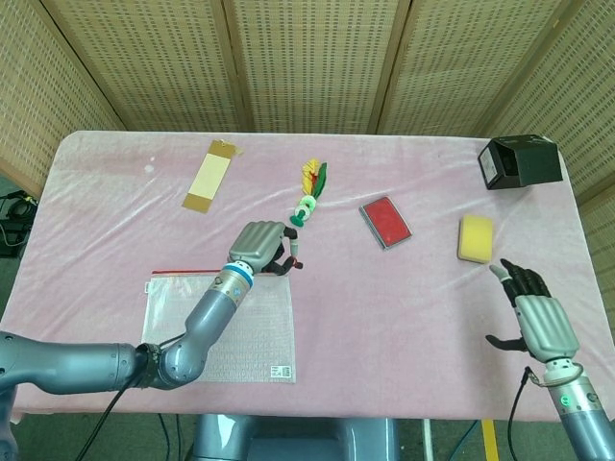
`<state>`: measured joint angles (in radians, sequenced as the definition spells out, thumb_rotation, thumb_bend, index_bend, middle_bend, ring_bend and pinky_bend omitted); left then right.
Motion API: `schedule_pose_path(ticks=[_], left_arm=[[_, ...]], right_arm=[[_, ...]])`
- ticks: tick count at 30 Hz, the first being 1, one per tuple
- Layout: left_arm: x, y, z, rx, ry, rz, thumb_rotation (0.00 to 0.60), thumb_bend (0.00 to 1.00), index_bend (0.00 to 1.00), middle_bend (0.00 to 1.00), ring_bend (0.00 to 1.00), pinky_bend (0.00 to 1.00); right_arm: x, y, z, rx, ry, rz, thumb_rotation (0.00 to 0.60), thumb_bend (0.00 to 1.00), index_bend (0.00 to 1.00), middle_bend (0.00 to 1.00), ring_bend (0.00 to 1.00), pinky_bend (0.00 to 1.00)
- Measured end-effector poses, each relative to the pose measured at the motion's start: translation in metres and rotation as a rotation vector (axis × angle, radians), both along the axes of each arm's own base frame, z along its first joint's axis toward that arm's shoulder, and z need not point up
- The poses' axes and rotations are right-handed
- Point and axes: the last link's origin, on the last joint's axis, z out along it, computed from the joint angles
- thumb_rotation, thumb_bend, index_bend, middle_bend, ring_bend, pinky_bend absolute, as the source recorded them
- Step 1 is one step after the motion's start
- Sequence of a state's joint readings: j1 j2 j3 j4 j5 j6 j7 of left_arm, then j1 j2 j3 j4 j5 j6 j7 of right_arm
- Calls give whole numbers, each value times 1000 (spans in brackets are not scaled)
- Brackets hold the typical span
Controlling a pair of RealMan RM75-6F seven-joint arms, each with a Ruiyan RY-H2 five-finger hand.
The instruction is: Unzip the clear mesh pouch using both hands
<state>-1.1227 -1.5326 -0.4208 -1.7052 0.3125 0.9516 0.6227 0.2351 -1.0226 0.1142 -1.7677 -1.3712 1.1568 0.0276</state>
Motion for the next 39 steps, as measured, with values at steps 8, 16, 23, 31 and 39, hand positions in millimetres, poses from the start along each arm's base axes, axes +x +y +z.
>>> schedule_pose_path(ticks=[8,16,23,31,39], left_arm=[[4,-1,9,-25,-110,17,600,696,884,995,929,1000],[13,0,18,-30,-210,16,600,696,884,995,929,1000],[21,-1,18,-40,-246,11,600,696,884,995,929,1000],[29,-2,15,-32,-284,3,600,696,884,995,929,1000],[32,-5,10,-42,-303,5,600,696,884,995,929,1000]], right_arm=[[29,-41,-26,194,-324,-76,600,0,195,810,748,876],[82,-83,-55,366,-600,-149,600,0,255,849,788,967],[109,-96,-76,439,-705,-218,600,0,303,876,807,982],[137,-105,-110,455,-771,-256,600,24,344,886,814,988],[155,-114,-130,388,-792,-277,600,112,369,885,814,987]])
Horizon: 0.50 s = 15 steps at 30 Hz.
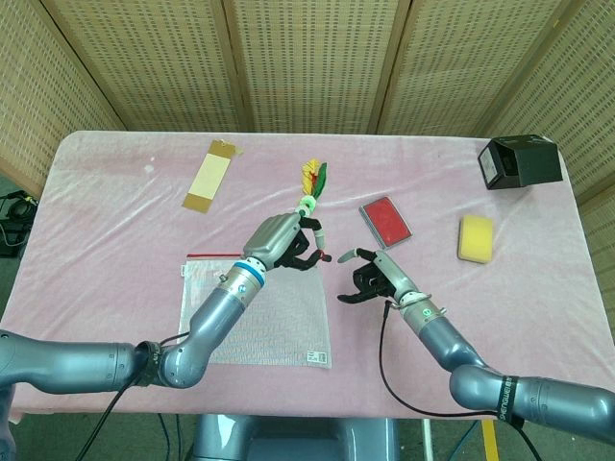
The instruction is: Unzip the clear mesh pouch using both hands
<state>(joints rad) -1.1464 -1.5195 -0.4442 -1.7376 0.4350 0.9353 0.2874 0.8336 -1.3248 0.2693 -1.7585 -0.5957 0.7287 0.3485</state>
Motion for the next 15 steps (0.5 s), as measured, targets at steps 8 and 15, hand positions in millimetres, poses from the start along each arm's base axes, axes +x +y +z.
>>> schedule_pose_path(ticks=[8,15], left_arm=[[4,-2,-5,12,-36,2,600,696,884,995,929,1000],[5,-4,-9,26,-49,-4,600,696,884,995,929,1000]], right_arm=[[14,-2,-14,1,-48,-69,600,185,412,885,814,988],[25,-5,-17,-15,-113,-123,600,251,462,902,847,1000]])
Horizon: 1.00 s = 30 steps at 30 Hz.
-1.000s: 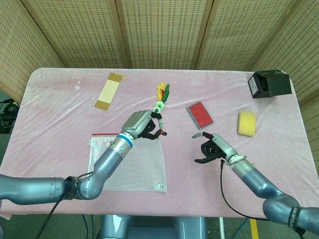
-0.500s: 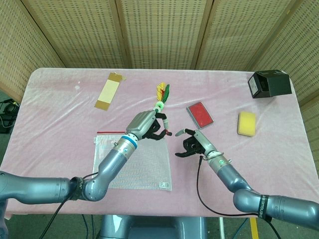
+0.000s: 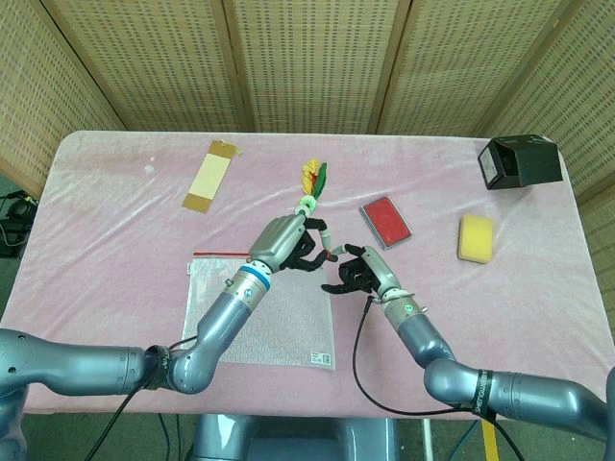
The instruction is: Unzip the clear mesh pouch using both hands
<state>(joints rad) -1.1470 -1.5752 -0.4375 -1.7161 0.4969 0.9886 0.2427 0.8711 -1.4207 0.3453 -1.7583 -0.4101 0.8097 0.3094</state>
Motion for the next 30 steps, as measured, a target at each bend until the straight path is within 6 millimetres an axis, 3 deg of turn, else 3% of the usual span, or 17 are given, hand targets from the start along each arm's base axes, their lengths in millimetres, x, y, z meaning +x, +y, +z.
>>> schedule_pose_path(ticks=[13,23,30], left_arm=[[1,-1,0,2,-21,0,600,696,884,995,929,1000],[3,-4,-2,-18,-38,3,600,695,884,995,929,1000],[3,-5,-3,-19,-39,2,600,696,884,995,929,1000]], right_arm=[[12,-1,-3,3,-24,-47,600,340,515,911,861,1000],[17,-1,-7,-2,-4,-65,600,578,531,917,862,1000],[17,0,-7,16,-16,-70,600,588,543,917,862,1000]])
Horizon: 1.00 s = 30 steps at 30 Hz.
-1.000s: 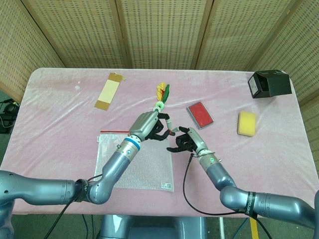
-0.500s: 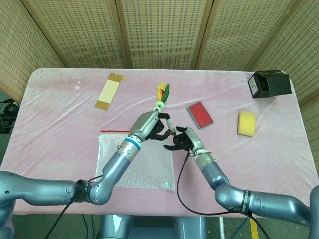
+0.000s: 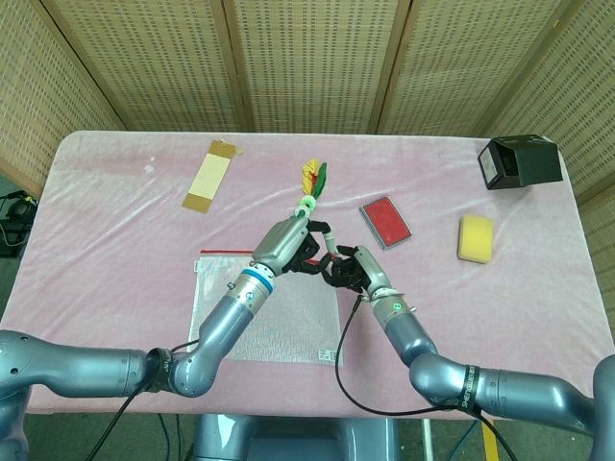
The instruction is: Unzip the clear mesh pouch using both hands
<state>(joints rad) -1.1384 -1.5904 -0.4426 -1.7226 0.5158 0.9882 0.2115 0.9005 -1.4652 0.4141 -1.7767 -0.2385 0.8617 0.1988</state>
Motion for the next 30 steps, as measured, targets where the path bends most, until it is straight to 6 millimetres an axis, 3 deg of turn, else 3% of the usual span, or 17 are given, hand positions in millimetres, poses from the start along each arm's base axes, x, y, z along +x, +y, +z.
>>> schedule_pose_path(ticks=[6,14,23,30], left_arm=[[0,0,-1,-2,-4,0,600,697,884,995,929,1000],[0,-1,-4,-3,-1,1,600,696,884,995,929,1000],[-8,5,1,16,3,25,600,696,884,995,929,1000],[-29,13,4,11,10,87,600,696,884,995,929,1000]], right_arm=[[0,-1,1,9,-18,-4,600,637,591,925,863,1000],[-2,-1,1,8,-51,-12,600,819,716,969,875,1000],[-5,0,3,-21,-64,-9,600,846,738,981,881,1000],[-8,-4,14,-51,-117,-25,600,866,749,989,881,1000]])
